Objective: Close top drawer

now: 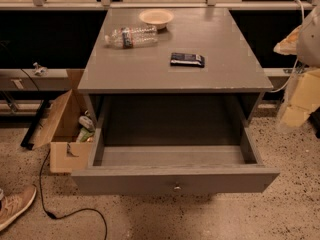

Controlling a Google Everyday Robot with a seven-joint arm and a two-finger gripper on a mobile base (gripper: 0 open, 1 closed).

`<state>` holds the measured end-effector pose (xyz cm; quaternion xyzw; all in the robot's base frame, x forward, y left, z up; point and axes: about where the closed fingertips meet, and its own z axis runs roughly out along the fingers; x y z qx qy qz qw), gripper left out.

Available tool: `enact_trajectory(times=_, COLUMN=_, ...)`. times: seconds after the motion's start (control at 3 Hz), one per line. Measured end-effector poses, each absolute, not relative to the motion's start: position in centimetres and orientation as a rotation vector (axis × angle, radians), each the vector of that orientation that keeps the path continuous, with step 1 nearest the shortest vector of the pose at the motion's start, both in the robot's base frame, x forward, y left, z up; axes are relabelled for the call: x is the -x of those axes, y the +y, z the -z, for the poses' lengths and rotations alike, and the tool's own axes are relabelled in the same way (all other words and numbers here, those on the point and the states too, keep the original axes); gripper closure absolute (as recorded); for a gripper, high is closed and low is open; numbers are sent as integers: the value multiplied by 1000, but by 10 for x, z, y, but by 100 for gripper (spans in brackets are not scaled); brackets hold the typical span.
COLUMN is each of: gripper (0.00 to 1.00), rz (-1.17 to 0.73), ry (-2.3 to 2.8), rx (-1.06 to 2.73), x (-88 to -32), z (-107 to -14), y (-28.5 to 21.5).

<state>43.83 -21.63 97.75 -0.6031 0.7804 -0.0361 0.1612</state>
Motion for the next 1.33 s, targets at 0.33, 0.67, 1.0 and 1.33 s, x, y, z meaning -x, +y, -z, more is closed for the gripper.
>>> enact_trajectory(times=0.33, gripper=0, rz=103, ry=2228, rx=1722, x=-438, z=-978, y=-216)
enact_trajectory(times=0.67, gripper=0, rz=67, ry=2232, rx=1726, x=-435, z=-962, y=-216)
enact_trajectory(times=1.0, gripper=0, rz=-50, ry=2226, rx=1722, x=-425, z=-917, y=-215)
enact_trajectory(times=1.33, gripper=0, rz=-200, ry=2214, rx=1697, x=-411, z=-862, y=-210)
